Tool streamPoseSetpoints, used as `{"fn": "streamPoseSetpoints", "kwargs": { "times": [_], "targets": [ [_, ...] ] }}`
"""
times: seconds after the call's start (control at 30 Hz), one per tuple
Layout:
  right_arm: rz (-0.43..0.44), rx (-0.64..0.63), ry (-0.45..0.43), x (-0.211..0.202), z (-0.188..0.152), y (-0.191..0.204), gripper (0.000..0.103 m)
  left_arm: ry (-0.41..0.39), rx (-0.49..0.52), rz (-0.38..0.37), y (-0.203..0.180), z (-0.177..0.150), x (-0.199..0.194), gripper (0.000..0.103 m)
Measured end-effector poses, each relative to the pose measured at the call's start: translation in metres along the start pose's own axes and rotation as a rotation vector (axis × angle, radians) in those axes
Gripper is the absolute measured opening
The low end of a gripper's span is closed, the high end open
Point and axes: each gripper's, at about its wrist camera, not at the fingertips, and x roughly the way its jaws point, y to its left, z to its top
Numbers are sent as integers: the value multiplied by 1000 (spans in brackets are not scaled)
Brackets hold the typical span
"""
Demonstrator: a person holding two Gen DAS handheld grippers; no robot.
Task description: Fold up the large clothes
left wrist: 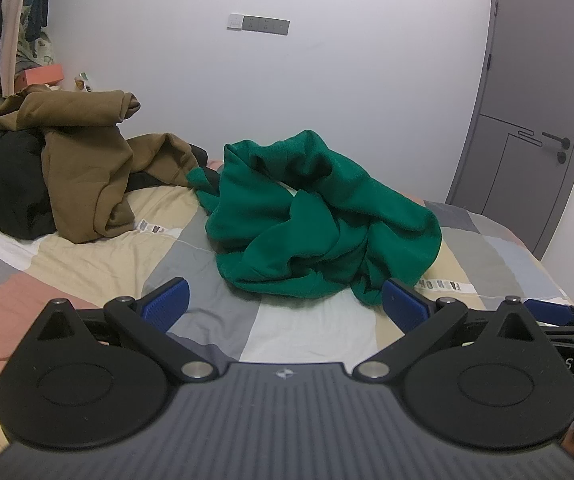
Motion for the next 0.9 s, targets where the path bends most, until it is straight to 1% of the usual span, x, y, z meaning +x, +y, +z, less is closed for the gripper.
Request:
{"fn": "streamPoseSetpoints", "kwargs": {
  "times": [0.57,0.77,0.9],
  "targets": [
    [-3,11,8,3,-1,0,103,3,-3,-9,0,3,2,103],
    [-12,40,22,8,3,0,103,-12,-13,-29,-4,20,4,103],
    [-14,63,37,14,16,-1,103,-35,24,-37,-11,39,9,103]
  ]
}}
